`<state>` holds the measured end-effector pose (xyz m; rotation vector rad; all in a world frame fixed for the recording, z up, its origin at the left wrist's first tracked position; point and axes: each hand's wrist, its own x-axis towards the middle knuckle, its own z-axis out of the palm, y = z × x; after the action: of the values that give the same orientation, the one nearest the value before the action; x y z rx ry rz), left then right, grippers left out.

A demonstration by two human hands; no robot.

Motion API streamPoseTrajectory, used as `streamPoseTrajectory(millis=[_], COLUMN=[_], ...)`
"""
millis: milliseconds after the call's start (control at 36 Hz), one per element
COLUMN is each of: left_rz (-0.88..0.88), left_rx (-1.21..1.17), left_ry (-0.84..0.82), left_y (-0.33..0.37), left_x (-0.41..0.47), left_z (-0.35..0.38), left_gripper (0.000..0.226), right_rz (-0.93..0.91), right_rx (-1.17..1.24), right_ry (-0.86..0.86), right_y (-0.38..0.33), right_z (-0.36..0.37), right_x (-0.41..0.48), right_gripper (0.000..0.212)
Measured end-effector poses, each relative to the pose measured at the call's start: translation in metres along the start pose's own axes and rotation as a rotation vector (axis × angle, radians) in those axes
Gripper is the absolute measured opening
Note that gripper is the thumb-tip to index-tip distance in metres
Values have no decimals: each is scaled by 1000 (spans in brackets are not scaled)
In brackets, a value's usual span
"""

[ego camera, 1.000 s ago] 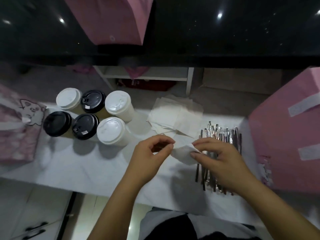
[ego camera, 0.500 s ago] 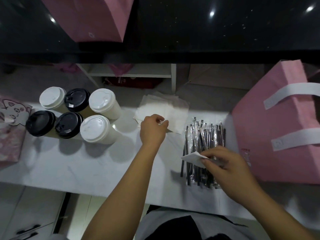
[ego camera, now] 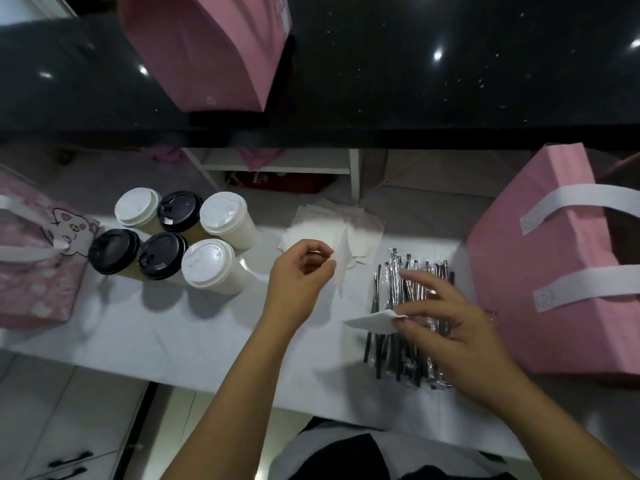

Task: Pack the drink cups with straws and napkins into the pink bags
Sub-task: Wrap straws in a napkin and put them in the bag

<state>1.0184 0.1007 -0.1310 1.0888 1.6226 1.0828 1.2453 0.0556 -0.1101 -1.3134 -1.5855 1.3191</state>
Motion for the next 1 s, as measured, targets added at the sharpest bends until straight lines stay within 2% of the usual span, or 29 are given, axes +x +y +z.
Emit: streamPoseTrajectory(millis=[83, 167, 250, 389, 528, 667, 722, 806, 889, 1000], left_rz=[9, -1, -42, -107, -149, -222, -277, -322, -249, -149], left_rx=[-87, -246, -349, -460, -464, -506, -510, -390, -218, -179], left_ry=[-127, -413, -562, -507, -470, -444, -438, -399, -330, -469], left_y=[12, 23, 27, 23, 18, 16, 15, 12, 8, 13], left_x=[-21, -41, -53, -60, -64, -67, -68, -70, -72, -71], left_z=[-13, -26, -29, -21, -16, -8, -6, -1, 0, -13], left_gripper=[23, 29, 32, 30, 34, 24, 31, 43, 25, 13], right_rz=[-11, 17, 140, 268, 285, 250, 250, 249, 245, 246], right_rx=[186, 406, 576, 644, 627, 592, 583, 510, 404, 329], right_ry=[-94, -161, -250, -184, -110, 0, 25, 31, 9, -161], right_y=[-8, -11, -11, -6, -4, -8, -8, -6, -5, -7], right_z=[-1, -2, -1, 4, 4, 7, 7, 5, 2, -10], right_x=[3, 7, 12, 15, 17, 18, 19, 19, 21, 19], right_gripper=[9, 6, 18, 32, 34, 21, 26, 31, 29, 29])
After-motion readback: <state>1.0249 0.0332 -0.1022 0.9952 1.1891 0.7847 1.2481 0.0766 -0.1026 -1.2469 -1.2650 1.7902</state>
